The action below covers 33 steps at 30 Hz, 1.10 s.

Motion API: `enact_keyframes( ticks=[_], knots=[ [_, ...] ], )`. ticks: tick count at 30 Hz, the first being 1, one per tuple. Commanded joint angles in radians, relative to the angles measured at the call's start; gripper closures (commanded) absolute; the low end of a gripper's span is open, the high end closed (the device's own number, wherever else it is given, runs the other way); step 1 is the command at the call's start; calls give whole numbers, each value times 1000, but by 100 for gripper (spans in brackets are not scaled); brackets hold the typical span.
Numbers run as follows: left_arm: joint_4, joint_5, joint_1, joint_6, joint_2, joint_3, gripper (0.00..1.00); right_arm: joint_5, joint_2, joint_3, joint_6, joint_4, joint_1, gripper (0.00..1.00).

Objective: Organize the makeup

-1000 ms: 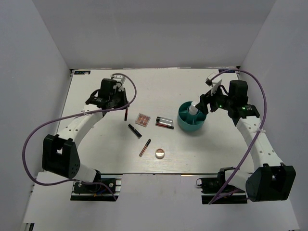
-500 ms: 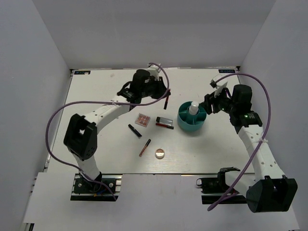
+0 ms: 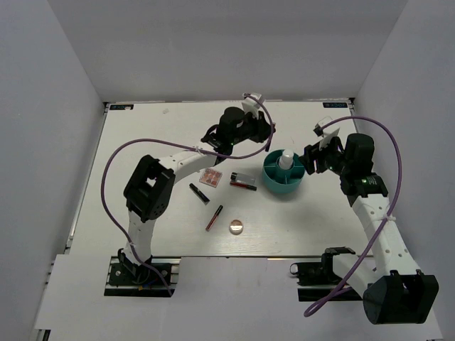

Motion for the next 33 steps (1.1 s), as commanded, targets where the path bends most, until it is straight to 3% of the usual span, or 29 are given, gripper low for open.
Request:
enact_keyframes(
  ticks=[1,4,10,17,26,29,33],
  knots=[
    [78,6,-15,35,19,79,100,11,-34,-18,5,59,-9,36],
    [77,21,-26,41,59,105,100,17,-41,-30,13,78,-19,29],
    [42,50,-56,73,94,133,100,17,-45,-39,18,95,-26,27],
    [34,50,-84,117,88,89,99,8,-36,-35,22,101,-35,27],
    [28,-13,-84,154,42,-26,91,-6,-30,-30,19,96,-42,26],
    [16,-7,-84,162,38,-30,89,-9,-28,-30,19,95,-42,26],
    [9,0,-84,157,30,-30,71,-15,-27,-29,16,93,-42,24]
  ],
)
